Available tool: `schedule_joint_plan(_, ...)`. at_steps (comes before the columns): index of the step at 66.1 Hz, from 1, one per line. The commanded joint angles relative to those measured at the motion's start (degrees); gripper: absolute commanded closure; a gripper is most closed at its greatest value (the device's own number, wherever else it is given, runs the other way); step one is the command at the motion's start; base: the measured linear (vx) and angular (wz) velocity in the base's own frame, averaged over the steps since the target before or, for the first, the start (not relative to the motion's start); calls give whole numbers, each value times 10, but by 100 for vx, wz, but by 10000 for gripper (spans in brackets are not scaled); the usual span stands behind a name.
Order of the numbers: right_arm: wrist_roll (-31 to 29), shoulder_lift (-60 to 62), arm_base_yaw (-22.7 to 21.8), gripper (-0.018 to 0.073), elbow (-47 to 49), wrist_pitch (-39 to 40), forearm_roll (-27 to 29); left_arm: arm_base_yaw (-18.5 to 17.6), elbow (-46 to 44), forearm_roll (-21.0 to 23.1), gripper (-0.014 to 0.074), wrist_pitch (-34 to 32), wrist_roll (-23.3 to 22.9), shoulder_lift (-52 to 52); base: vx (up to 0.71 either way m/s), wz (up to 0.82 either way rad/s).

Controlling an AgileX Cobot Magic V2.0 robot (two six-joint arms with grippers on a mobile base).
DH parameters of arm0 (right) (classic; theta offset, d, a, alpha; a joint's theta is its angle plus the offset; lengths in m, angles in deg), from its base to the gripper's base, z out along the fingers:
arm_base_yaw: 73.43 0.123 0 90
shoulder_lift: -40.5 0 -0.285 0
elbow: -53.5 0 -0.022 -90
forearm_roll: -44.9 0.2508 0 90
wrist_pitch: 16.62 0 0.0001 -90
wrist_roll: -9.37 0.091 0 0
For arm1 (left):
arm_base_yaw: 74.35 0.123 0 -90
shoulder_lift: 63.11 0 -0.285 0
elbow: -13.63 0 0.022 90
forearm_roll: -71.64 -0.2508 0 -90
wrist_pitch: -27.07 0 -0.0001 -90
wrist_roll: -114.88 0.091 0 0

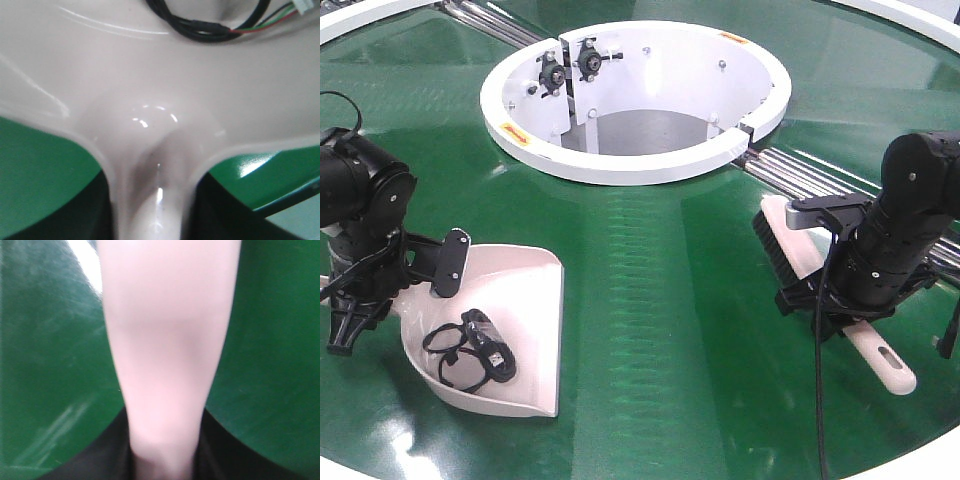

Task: Clean and inspect green conveyor with broom and dustpan

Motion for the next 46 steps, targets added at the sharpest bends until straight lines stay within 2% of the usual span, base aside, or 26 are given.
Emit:
schedule_joint_plan(1,-3,27,-3,561,12,12,7,-7,-11,-7,603,22,20,-27,0,0)
schedule_joint_plan(46,-3,27,-3,561,12,-9,5,-7,-10,-7,603,-7,20,-27,0,0)
